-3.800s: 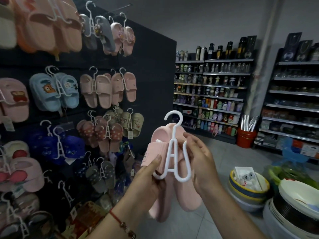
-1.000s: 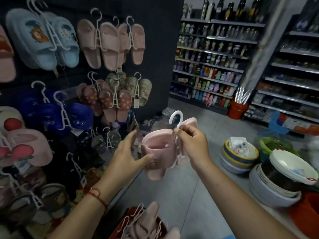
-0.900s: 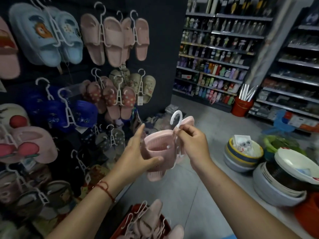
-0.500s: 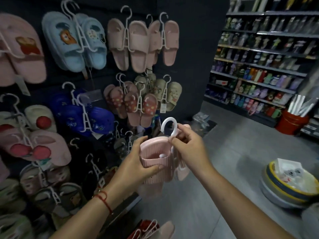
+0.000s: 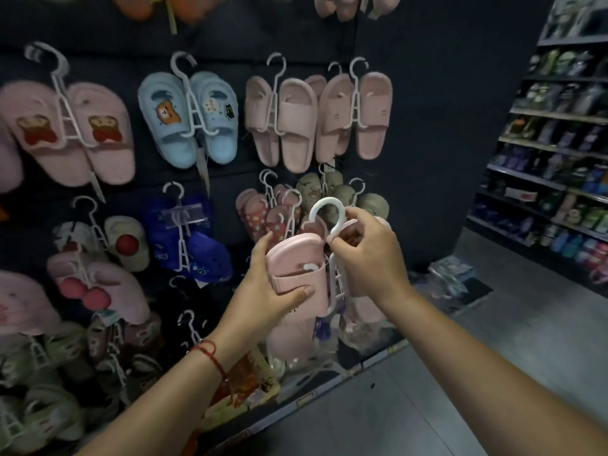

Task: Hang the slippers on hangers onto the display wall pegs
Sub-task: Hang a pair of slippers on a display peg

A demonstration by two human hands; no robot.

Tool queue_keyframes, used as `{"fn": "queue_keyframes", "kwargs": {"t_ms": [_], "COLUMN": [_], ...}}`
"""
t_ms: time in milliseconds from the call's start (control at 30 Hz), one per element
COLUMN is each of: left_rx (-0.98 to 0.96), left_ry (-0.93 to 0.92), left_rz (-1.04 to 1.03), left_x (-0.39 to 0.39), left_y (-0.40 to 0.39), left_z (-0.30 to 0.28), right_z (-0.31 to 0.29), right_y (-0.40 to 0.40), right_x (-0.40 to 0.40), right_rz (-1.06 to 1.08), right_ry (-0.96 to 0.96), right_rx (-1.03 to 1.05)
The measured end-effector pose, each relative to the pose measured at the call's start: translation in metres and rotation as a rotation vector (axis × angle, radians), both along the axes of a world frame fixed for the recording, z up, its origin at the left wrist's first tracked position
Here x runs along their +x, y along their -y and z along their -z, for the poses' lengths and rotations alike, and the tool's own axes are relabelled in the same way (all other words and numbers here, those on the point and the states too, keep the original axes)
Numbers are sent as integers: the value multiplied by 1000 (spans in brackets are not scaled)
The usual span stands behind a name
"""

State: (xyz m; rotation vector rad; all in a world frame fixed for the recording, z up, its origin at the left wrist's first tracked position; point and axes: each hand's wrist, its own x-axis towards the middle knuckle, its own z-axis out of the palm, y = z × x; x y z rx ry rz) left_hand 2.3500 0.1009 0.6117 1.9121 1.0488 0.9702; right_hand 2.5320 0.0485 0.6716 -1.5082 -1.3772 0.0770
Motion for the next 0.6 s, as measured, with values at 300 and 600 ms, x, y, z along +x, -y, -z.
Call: {"fn": "queue_keyframes", "kwargs": {"t_ms": [300,600], "left_rx": [123,133], "left_ry": [-11,-6], "left_rz": [10,80], "left_x": [37,213], "left_y": [-32,-78], "left_z": [-12,-20], "right_z": [-7,-2], "right_y": [-30,-86], "right_x": [49,239], "right_rz": [-9,-97], "right_ry": [-198,-253], "right_rx": [-7,-46]}}
